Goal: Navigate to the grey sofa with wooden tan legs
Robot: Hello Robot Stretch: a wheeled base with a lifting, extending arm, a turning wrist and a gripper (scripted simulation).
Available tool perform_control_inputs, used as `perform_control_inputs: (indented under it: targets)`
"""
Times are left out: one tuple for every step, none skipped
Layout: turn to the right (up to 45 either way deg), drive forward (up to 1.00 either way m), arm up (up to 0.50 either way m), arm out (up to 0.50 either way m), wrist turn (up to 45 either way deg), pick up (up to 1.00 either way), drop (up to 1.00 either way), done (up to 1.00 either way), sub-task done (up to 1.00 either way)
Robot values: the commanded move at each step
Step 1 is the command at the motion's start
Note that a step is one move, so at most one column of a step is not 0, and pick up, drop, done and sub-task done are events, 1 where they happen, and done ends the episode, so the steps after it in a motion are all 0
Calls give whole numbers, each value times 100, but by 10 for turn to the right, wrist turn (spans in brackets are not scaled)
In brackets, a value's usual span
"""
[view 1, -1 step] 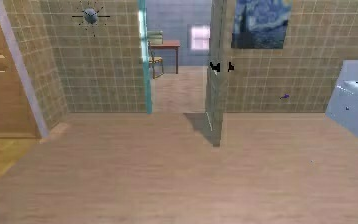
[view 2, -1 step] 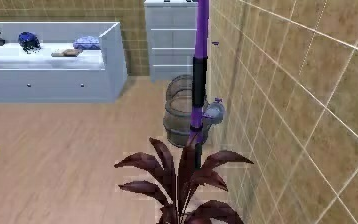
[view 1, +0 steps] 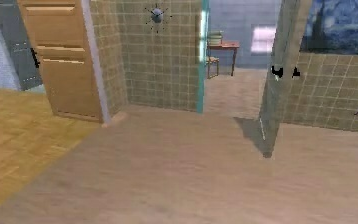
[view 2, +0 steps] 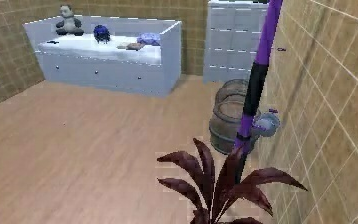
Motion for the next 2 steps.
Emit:
perform_control_inputs:
  targets:
    - [0,30,0,0,0,0,0,0,0]
    - [-450,0,0,0,0,0,0,0,0]
